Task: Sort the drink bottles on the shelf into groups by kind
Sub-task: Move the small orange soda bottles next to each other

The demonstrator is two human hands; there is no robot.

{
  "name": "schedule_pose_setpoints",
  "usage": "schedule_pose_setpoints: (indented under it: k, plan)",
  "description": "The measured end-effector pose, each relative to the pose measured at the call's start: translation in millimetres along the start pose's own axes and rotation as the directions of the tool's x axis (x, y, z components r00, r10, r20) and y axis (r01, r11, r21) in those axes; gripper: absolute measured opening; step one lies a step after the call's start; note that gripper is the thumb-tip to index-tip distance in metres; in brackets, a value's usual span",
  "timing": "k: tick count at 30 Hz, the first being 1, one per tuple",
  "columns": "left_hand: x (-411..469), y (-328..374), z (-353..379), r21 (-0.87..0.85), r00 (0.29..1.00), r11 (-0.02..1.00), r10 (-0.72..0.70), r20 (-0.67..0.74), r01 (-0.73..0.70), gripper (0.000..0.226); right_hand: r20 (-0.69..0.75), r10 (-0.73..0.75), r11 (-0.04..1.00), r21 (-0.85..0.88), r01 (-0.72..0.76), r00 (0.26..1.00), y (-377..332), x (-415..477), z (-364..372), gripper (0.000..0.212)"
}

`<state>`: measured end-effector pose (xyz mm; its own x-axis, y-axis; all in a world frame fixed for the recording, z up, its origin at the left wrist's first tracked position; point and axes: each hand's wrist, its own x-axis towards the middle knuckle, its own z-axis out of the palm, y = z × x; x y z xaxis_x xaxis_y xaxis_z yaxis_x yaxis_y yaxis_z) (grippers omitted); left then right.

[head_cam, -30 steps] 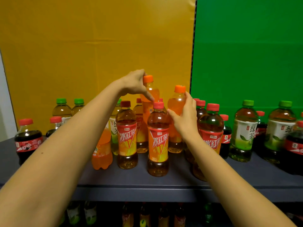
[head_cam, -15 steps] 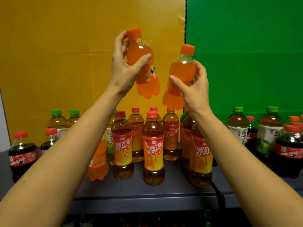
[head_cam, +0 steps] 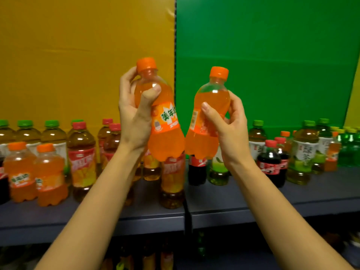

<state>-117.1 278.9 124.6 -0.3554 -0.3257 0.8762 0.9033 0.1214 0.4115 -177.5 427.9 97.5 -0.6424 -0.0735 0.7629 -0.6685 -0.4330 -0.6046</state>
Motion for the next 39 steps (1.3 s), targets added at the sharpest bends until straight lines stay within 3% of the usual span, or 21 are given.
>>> schedule_pose_setpoints:
  k: [8,12,19,29,39]
  plan:
    - [-74,-50,64,0.0,0.97,0.975,-0.223,-0.097,0.224,0.046,0.018,-0.011,0.999,-0.05,0.012,1.0,9,-23,-100,0.056]
    - [-96,-77,86,0.042,0.953,0.953,-0.298,-0.05,0.3,0.046,-0.015,-0.009,0.995,-0.104,0.007,1.0,16,-27,-137,0.055]
    - [-110,-114,133,0.097,0.946,0.944,-0.321,0.055,0.315,0.049,-0.123,-0.009,0.972,-0.233,-0.02,0.992,29,-32,-200,0.065]
    - [-121,-155,235,0.036,0.892,0.937,-0.341,0.297,0.347,0.052,-0.309,-0.05,0.931,-0.359,-0.068,0.95,44,-21,-315,0.066]
    - [-141,-218,371,0.078,0.882,0.932,-0.361,0.304,0.355,0.045,-0.251,0.01,0.919,-0.379,-0.107,0.968,61,29,-452,0.065]
